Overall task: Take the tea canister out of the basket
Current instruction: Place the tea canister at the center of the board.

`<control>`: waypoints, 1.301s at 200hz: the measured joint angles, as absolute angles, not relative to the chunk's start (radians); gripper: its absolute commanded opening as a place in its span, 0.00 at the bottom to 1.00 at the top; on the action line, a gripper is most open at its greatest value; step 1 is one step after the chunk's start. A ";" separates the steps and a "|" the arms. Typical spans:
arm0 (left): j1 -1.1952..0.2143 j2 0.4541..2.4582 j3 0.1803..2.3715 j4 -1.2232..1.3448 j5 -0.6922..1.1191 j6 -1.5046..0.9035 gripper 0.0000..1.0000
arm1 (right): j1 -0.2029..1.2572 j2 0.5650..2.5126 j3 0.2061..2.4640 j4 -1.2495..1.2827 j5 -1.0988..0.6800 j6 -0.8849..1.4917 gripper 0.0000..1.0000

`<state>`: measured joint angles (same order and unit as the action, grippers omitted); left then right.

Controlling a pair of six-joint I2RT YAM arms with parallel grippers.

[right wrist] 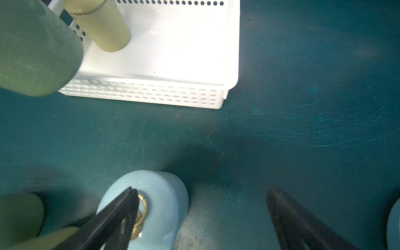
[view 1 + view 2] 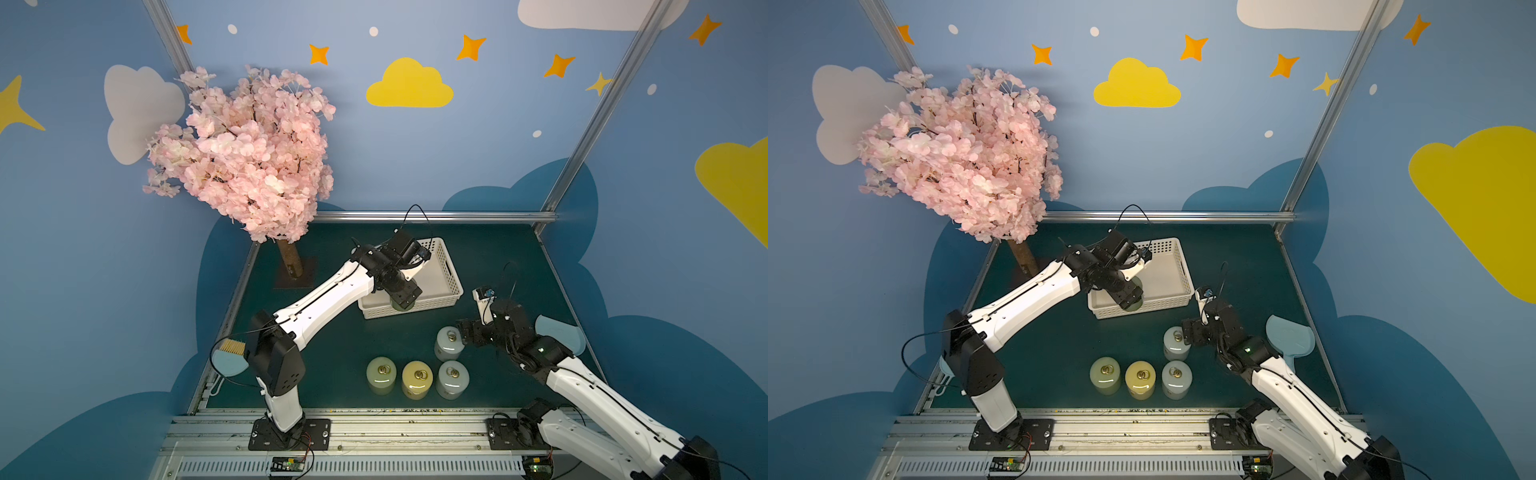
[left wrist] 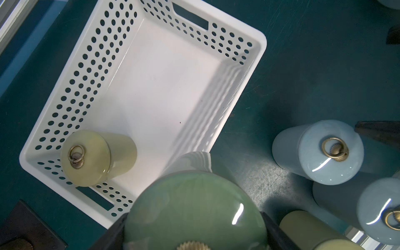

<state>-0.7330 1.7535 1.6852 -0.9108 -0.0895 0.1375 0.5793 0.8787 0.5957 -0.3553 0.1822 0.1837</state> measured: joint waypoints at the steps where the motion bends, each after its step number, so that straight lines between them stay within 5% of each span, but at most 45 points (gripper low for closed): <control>1: -0.733 1.752 1.683 -0.911 -0.089 0.137 0.52 | 0.579 0.879 0.596 -0.355 0.182 0.184 0.98; 105: -0.876 1.585 1.378 -0.748 -0.080 0.107 0.51 | 0.576 0.874 0.593 -0.355 0.199 0.191 0.98; 260: -0.957 1.605 1.245 -0.608 -0.101 0.105 0.51 | 0.568 0.839 0.583 -0.355 0.218 0.204 0.98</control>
<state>-0.9569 1.6054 1.2446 -0.6079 -0.1013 0.1047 0.5682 0.8387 0.5827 -0.3550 0.2176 0.2039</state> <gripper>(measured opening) 0.815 0.982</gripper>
